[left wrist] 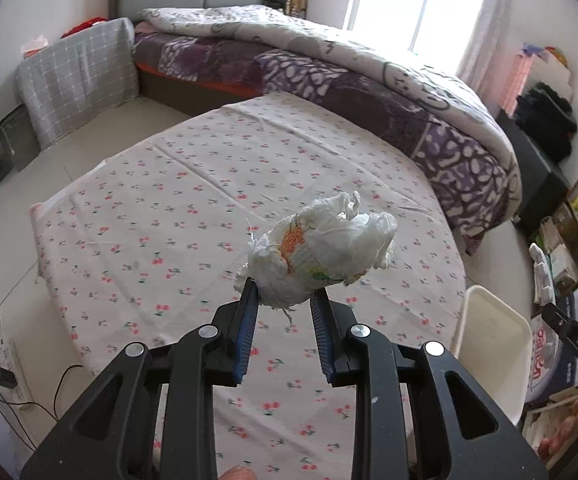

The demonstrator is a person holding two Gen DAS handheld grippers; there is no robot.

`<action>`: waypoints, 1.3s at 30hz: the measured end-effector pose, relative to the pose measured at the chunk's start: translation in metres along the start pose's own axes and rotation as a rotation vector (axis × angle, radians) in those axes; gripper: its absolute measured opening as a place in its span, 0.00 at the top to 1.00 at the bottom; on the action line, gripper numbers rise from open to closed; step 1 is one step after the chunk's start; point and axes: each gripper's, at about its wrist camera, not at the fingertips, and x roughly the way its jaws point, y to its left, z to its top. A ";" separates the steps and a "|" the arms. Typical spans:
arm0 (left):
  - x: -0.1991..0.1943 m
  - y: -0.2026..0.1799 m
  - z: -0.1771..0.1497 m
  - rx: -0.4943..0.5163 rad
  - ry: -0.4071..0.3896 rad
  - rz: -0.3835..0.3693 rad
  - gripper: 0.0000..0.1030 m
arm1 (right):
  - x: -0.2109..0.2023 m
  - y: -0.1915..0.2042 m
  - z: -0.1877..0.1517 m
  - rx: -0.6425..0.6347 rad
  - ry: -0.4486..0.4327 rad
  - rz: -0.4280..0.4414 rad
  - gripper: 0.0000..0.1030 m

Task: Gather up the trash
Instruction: 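Carry both items to the white bin and open the right gripper to drop the strip, then lower the diaper over the bin and open the left gripper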

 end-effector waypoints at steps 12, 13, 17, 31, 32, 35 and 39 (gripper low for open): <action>0.009 -0.065 -0.021 0.106 0.028 -0.069 0.74 | 0.004 -0.065 0.006 0.120 0.047 -0.046 0.62; 0.010 -0.069 -0.023 0.112 0.031 -0.075 0.74 | 0.003 -0.070 0.006 0.132 0.045 -0.056 0.49; 0.013 -0.093 -0.031 0.141 0.052 -0.112 0.74 | -0.004 -0.097 0.009 0.196 0.024 -0.076 0.42; 0.018 -0.197 -0.074 0.295 0.136 -0.256 0.74 | -0.028 -0.180 0.013 0.416 -0.058 -0.112 0.28; 0.019 -0.206 -0.078 0.299 0.151 -0.273 0.73 | -0.030 -0.186 0.013 0.432 -0.067 -0.114 0.27; 0.023 -0.231 -0.089 0.309 0.189 -0.311 0.73 | -0.039 -0.201 0.012 0.480 -0.091 -0.127 0.23; 0.030 -0.264 -0.100 0.347 0.238 -0.367 0.71 | -0.050 -0.221 0.008 0.552 -0.129 -0.128 0.16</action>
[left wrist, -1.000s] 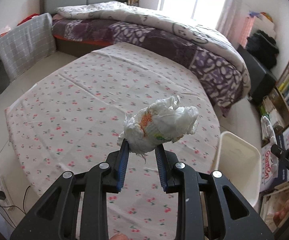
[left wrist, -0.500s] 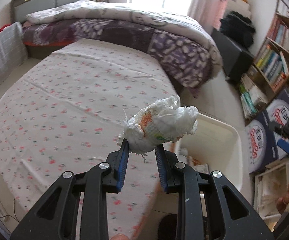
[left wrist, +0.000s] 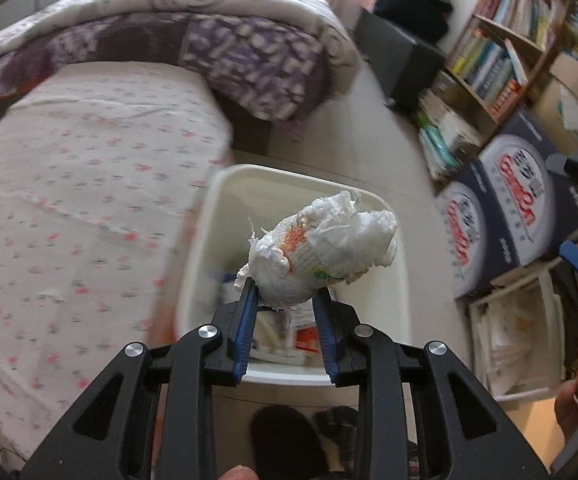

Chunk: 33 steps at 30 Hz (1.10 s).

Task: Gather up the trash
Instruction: 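Lower the diaper over the bin and open the left gripper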

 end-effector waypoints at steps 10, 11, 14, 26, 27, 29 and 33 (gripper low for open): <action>-0.023 -0.007 -0.006 0.102 -0.058 0.074 0.42 | -0.019 0.000 -0.004 0.024 -0.043 -0.013 0.09; -0.029 -0.004 -0.006 0.103 -0.074 0.094 0.41 | -0.024 0.009 -0.010 -0.014 -0.061 -0.016 0.09; -0.058 0.017 -0.015 0.107 -0.153 0.199 0.30 | -0.038 0.035 -0.028 -0.099 -0.097 -0.009 0.07; -0.183 0.124 -0.056 -0.047 -0.476 0.534 0.07 | -0.095 0.135 -0.131 -0.432 -0.276 0.034 0.07; -0.189 0.134 -0.057 -0.085 -0.483 0.517 0.07 | -0.097 0.142 -0.139 -0.454 -0.277 0.051 0.07; -0.200 0.153 -0.060 -0.148 -0.500 0.503 0.07 | -0.099 0.155 -0.159 -0.506 -0.305 0.075 0.07; -0.201 0.173 -0.061 -0.191 -0.493 0.548 0.07 | -0.104 0.173 -0.183 -0.557 -0.342 0.129 0.07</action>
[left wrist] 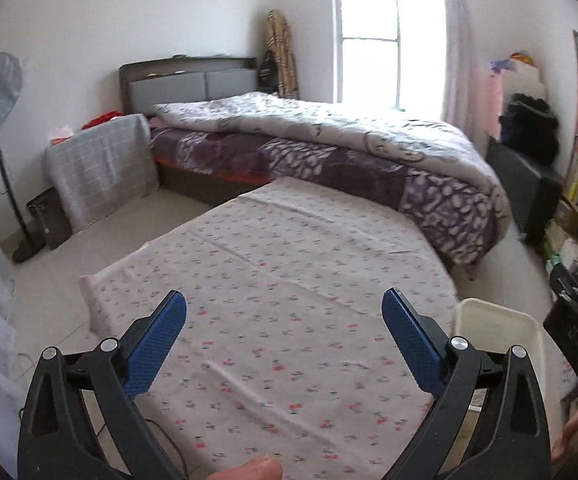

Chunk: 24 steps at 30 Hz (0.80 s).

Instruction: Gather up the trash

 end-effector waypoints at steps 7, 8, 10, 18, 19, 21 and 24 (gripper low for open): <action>0.001 0.022 0.003 -0.038 -0.012 0.035 0.07 | -0.004 0.024 -0.004 -0.027 -0.041 0.030 0.07; 0.001 0.025 0.003 -0.043 -0.007 0.037 0.07 | -0.005 0.026 -0.004 -0.025 -0.041 0.034 0.07; 0.006 0.025 0.004 -0.049 0.005 0.045 0.07 | -0.005 0.027 -0.007 -0.025 -0.041 0.039 0.07; 0.008 0.022 0.001 -0.038 0.012 0.053 0.07 | -0.005 0.027 -0.007 -0.024 -0.027 0.051 0.07; 0.009 0.021 0.001 -0.035 0.013 0.053 0.07 | -0.005 0.027 -0.007 -0.023 -0.025 0.053 0.07; 0.008 0.020 -0.001 -0.033 0.013 0.055 0.07 | -0.006 0.026 -0.008 -0.020 -0.023 0.058 0.07; 0.009 0.020 0.000 -0.032 0.012 0.056 0.07 | -0.005 0.024 -0.008 -0.017 -0.016 0.060 0.07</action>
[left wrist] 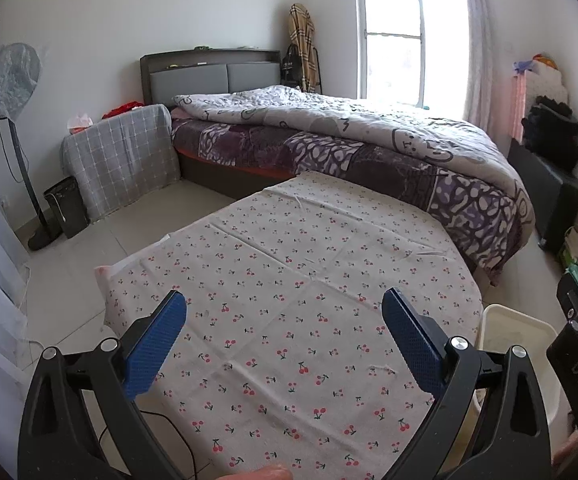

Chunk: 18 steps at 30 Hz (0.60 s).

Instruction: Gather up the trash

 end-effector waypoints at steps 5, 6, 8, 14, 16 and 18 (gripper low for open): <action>0.003 -0.003 -0.002 0.004 0.005 0.003 0.07 | 0.001 -0.004 0.001 0.010 0.005 -0.002 0.07; 0.003 -0.004 -0.002 0.005 0.006 0.003 0.07 | 0.001 -0.005 0.000 0.011 0.006 -0.003 0.07; 0.003 -0.004 -0.003 0.007 0.005 0.005 0.07 | 0.001 -0.006 0.001 0.014 0.007 -0.006 0.07; 0.004 -0.005 -0.003 0.007 0.009 0.004 0.07 | 0.002 -0.006 -0.001 0.016 0.015 -0.007 0.07; 0.003 -0.004 -0.003 0.006 0.009 0.005 0.07 | 0.002 -0.006 0.000 0.016 0.017 -0.006 0.07; 0.003 -0.004 -0.003 0.005 0.008 0.006 0.07 | 0.003 -0.006 -0.001 0.016 0.020 -0.005 0.07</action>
